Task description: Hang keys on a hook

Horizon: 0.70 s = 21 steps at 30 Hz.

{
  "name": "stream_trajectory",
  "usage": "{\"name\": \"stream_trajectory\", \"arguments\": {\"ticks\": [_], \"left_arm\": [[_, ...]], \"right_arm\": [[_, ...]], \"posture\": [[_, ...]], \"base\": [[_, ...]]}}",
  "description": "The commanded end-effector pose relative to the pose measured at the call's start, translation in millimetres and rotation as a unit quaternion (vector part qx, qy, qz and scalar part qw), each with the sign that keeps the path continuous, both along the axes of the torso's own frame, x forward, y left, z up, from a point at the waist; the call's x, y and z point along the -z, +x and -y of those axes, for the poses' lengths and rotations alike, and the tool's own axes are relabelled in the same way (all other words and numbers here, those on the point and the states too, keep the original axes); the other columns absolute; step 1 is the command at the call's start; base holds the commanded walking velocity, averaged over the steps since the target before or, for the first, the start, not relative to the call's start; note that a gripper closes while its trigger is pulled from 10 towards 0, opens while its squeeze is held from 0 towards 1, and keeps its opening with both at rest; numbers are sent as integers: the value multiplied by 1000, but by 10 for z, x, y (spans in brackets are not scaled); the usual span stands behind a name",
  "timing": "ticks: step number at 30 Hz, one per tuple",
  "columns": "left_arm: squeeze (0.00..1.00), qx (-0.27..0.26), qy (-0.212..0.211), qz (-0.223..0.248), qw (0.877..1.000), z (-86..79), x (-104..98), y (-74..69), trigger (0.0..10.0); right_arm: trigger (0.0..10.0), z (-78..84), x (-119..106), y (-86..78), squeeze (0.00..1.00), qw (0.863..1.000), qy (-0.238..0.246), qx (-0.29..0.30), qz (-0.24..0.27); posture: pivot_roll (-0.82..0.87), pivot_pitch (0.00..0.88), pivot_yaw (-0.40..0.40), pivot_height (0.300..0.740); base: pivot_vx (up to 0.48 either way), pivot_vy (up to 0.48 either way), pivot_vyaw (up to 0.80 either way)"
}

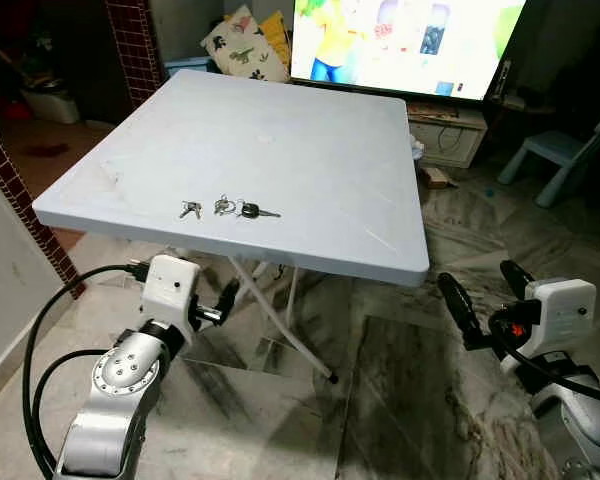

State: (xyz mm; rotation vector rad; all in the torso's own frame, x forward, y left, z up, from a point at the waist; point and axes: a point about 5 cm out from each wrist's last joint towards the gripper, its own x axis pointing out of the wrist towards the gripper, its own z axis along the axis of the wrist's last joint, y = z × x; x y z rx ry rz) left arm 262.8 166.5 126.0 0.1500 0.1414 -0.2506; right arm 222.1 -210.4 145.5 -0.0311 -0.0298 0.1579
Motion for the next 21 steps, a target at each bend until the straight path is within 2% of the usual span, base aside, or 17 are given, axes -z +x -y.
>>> {"name": "stream_trajectory", "arguments": {"ticks": [1,3,4,5,7,8,10,12,17,18,19,21], "left_arm": [[1000,-7,13,32,999,-21,-91,2,10000],[1000,-19,33,73,997,-57,-170,24,10000],[667,-19,34,88,995,-64,-203,27,10000],[0,-15,38,103,994,-67,-234,26,10000],[0,-20,44,113,992,-77,-244,26,10000],[0,-29,52,132,989,-99,-276,29,10000],[0,-25,56,142,988,-93,-294,33,10000],[0,-42,65,159,984,-108,-303,58,10000],[0,-64,70,180,979,-133,-333,94,10000],[0,-73,81,211,971,-128,-455,160,10000],[0,-73,81,211,971,-128,-455,160,10000],[0,-65,59,241,966,-55,-655,242,10000]], "right_arm": [[10000,-46,35,-29,1000,1000,13,8,-9],[10000,-127,39,-46,1000,1000,6,23,1],[10000,-136,25,-46,706,999,3,32,8],[10000,-135,-2,-40,0,999,-7,50,21],[10000,-123,-24,-28,0,997,-22,66,31],[10000,-124,-110,0,0,993,-51,83,61],[10000,-130,-160,15,0,991,-62,90,77],[10000,-167,-204,44,0,987,-87,98,94],[10000,-190,-216,51,0,983,-113,104,106],[10000,-165,-300,83,0,975,-134,125,130],[10000,-165,-300,83,0,975,-134,125,130],[10000,-152,-459,147,0,969,-133,134,158]], "posture": [[80,0,-65,740],[77,0,-62,740],[77,0,-61,740],[76,0,-61,740],[76,0,-61,740],[73,0,-60,740],[73,0,-60,740],[69,0,-60,740],[71,0,-62,740],[69,0,-65,740],[69,0,-65,740],[68,0,-66,740]], "base": [[0,0,0],[0,0,0],[0,0,0],[0,0,0],[0,0,0],[0,0,0],[0,0,0],[0,0,0],[0,0,0],[0,0,0],[0,0,0],[0,0,0]]}}
